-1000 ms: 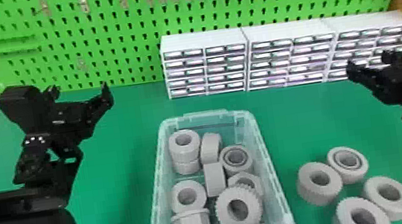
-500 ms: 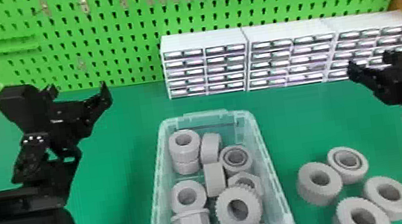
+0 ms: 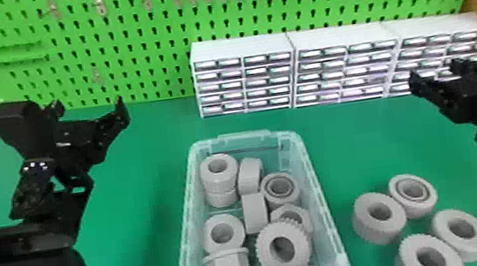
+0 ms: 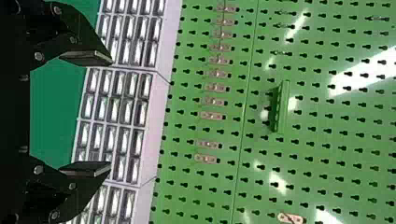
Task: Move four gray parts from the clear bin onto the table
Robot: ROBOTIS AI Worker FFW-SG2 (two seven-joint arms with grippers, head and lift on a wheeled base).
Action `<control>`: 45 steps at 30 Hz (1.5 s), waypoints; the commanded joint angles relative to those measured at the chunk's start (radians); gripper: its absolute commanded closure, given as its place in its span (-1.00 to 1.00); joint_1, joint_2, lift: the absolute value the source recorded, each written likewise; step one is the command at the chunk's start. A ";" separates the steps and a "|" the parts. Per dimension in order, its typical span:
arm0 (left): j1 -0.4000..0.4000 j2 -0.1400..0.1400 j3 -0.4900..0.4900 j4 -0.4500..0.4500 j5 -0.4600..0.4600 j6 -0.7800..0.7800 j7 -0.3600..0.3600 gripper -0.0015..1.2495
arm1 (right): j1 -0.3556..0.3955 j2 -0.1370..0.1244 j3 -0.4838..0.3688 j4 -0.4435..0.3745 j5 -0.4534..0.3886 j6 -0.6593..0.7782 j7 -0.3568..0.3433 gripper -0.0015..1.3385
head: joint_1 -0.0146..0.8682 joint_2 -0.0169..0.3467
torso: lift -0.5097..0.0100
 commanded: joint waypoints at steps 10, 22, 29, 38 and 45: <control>0.001 0.000 0.014 -0.009 0.000 0.000 0.000 -0.81 | -0.005 0.002 0.007 -0.001 -0.003 0.000 0.000 -0.30 | 0.57 -0.72 | 0.77; -0.002 0.000 0.015 -0.011 0.002 0.000 -0.002 -0.81 | -0.003 0.003 0.006 -0.008 -0.002 0.000 0.000 -0.30 | 0.57 -0.72 | 0.77; -0.002 0.000 0.014 -0.011 0.005 0.000 0.000 -0.81 | -0.002 0.003 0.006 -0.008 -0.002 0.000 0.000 -0.30 | 0.57 -0.72 | 0.77; 0.001 0.000 0.017 -0.011 0.009 0.000 0.000 -0.81 | -0.002 0.003 0.007 -0.008 -0.002 0.000 0.000 -0.30 | 0.57 -0.72 | 0.77; 0.001 0.002 0.018 -0.011 0.011 0.000 -0.003 -0.81 | 0.000 0.003 0.007 -0.009 -0.002 0.000 0.000 -0.30 | 0.57 -0.72 | 0.77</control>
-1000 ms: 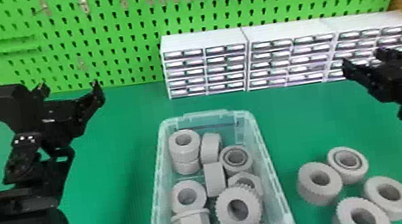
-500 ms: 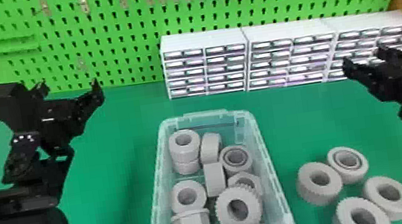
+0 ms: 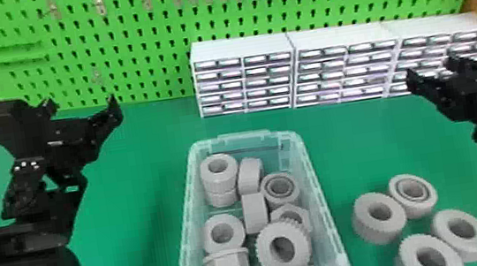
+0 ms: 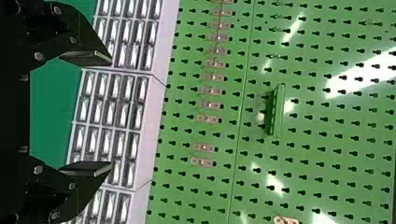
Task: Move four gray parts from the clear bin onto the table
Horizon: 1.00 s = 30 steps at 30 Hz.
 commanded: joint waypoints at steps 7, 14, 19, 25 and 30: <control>0.000 0.000 0.000 0.000 0.002 0.001 -0.003 -0.81 | -0.001 -0.001 0.002 -0.001 -0.002 0.000 0.000 -0.30 | 0.57 -0.72 | 0.77; 0.000 0.000 0.000 0.000 0.002 0.001 -0.005 -0.81 | -0.002 -0.002 0.007 0.000 -0.002 0.003 0.000 -0.30 | 0.57 -0.72 | 0.77; 0.002 0.000 0.000 0.000 0.002 0.001 -0.003 -0.81 | -0.004 -0.002 0.007 -0.001 -0.002 0.003 0.000 -0.30 | 0.57 -0.72 | 0.77; 0.000 0.000 0.002 0.000 0.003 0.001 -0.005 -0.81 | -0.002 -0.001 0.008 -0.001 -0.002 0.003 0.000 -0.30 | 0.57 -0.72 | 0.77; 0.000 0.000 0.000 0.000 0.003 0.001 -0.003 -0.81 | -0.005 -0.001 0.008 -0.001 -0.002 0.003 0.000 -0.30 | 0.57 -0.72 | 0.77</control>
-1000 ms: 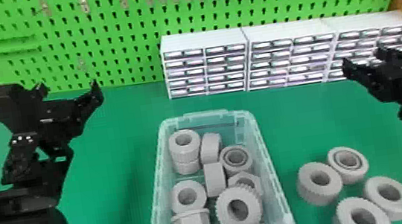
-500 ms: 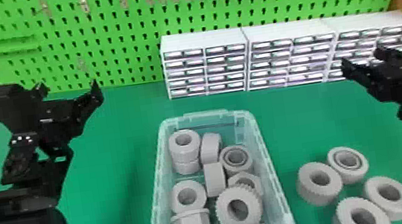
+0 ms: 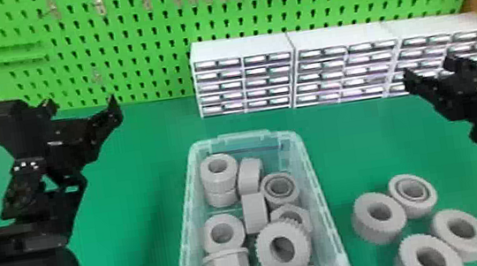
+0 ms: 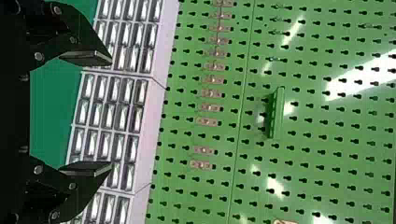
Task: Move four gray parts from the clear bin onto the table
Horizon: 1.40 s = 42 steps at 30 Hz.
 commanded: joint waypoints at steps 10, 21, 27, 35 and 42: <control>0.000 0.000 -0.001 0.000 0.000 0.000 -0.001 -0.81 | 0.000 0.002 0.002 0.000 0.000 0.000 0.000 -0.30 | 0.57 -0.72 | 0.77; 0.001 0.000 -0.001 0.000 0.000 0.000 -0.001 -0.81 | 0.003 0.002 0.003 0.000 0.000 0.000 0.000 -0.30 | 0.57 -0.72 | 0.77; 0.001 0.000 -0.001 0.000 0.000 0.000 0.001 -0.81 | 0.003 0.002 0.003 0.000 -0.003 0.000 0.000 -0.30 | 0.57 -0.72 | 0.77; 0.001 0.000 -0.003 0.000 -0.001 0.000 0.001 -0.81 | 0.003 0.002 0.005 0.001 -0.003 0.000 0.000 -0.30 | 0.57 -0.72 | 0.77; 0.001 -0.002 -0.004 0.000 -0.001 0.000 0.001 -0.81 | 0.006 0.002 0.005 0.000 -0.006 -0.006 0.000 -0.30 | 0.57 -0.72 | 0.77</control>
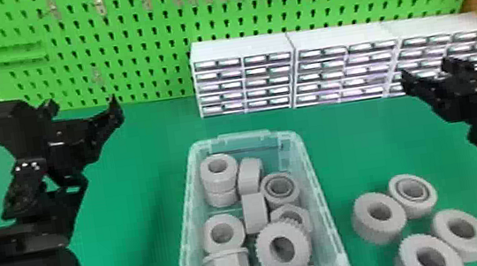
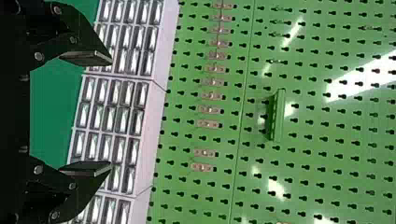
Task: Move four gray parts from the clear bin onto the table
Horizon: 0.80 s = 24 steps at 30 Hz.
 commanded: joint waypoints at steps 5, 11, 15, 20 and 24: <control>-0.001 -0.002 -0.001 0.000 0.000 0.000 0.000 -0.81 | 0.000 0.001 0.003 0.000 -0.005 -0.006 0.000 -0.30 | 0.57 -0.72 | 0.77; -0.001 -0.002 0.000 0.000 0.000 0.000 0.000 -0.81 | 0.001 0.004 0.000 0.000 -0.014 -0.004 -0.009 -0.29 | 0.57 -0.72 | 0.77; -0.001 0.000 -0.001 0.000 0.000 0.000 0.000 -0.81 | 0.001 0.004 -0.003 0.000 -0.028 -0.004 -0.011 -0.29 | 0.57 -0.72 | 0.77; -0.001 0.000 0.000 0.000 0.000 0.000 0.000 -0.81 | 0.001 0.004 -0.003 0.000 -0.028 -0.001 -0.012 -0.29 | 0.57 -0.72 | 0.77; 0.001 -0.002 0.002 0.000 0.000 0.000 0.000 -0.81 | 0.003 0.006 -0.005 -0.002 -0.028 -0.001 -0.026 -0.30 | 0.57 -0.72 | 0.77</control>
